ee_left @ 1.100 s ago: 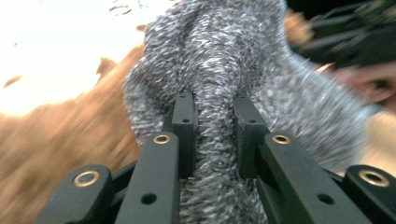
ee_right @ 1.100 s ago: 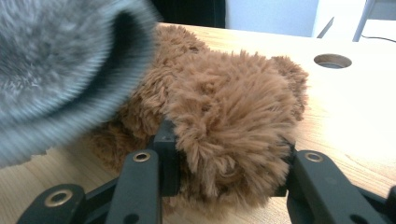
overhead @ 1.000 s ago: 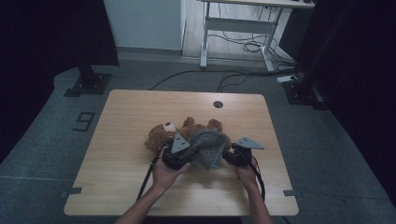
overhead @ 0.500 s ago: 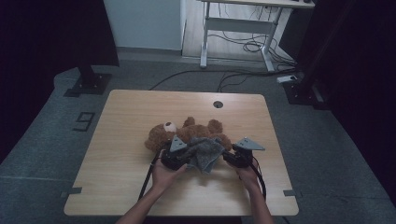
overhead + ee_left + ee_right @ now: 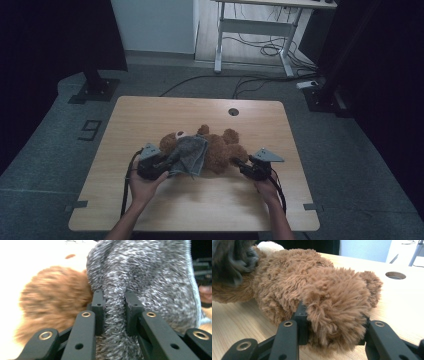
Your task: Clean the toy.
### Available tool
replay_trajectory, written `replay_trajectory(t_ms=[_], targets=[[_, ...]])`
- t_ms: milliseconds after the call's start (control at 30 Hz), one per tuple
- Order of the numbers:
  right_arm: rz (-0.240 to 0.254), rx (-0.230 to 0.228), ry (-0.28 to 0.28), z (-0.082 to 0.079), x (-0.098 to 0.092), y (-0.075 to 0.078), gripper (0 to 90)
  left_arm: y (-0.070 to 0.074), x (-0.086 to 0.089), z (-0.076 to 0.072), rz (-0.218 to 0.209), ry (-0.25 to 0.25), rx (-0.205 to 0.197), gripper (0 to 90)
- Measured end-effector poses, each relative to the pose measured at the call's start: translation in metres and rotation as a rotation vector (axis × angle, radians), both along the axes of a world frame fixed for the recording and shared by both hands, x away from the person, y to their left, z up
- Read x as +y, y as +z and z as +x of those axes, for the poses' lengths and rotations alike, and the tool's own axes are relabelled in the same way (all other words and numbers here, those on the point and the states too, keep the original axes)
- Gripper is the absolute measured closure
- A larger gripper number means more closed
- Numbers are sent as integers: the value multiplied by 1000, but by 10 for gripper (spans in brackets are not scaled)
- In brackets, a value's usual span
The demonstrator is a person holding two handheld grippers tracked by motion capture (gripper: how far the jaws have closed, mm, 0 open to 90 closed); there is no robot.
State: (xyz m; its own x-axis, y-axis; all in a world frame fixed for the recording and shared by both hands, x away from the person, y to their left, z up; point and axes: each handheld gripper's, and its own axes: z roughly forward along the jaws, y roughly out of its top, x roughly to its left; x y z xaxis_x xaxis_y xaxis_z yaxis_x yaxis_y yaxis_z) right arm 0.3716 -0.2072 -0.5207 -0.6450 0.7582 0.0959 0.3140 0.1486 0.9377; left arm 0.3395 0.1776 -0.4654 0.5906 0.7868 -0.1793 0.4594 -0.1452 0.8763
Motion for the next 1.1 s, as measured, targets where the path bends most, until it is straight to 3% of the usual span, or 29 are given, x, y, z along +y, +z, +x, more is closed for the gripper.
replay_trajectory(t_ms=[100,200,333,467,567,767,933,1100], targets=[[0,1,-2,1,0,-1,602,10,8,4,-7,11,-13,735],[-3,0,-6,1,0,-1,601,24,7,15,27,13,-40,733],[-17,-7,-9,0,1,-1,599,34,0,34,55,21,-40,733],[-16,-3,-9,0,0,-2,597,29,-2,53,89,46,-4,733],[-16,-1,-7,0,0,-2,593,17,-1,59,102,57,25,735],[-13,10,-8,0,1,-3,564,1,7,55,75,36,60,749],[-7,16,-21,-4,1,1,428,-6,5,44,83,14,49,759],[64,-4,-50,-12,-4,24,289,-12,5,32,66,10,39,763]])
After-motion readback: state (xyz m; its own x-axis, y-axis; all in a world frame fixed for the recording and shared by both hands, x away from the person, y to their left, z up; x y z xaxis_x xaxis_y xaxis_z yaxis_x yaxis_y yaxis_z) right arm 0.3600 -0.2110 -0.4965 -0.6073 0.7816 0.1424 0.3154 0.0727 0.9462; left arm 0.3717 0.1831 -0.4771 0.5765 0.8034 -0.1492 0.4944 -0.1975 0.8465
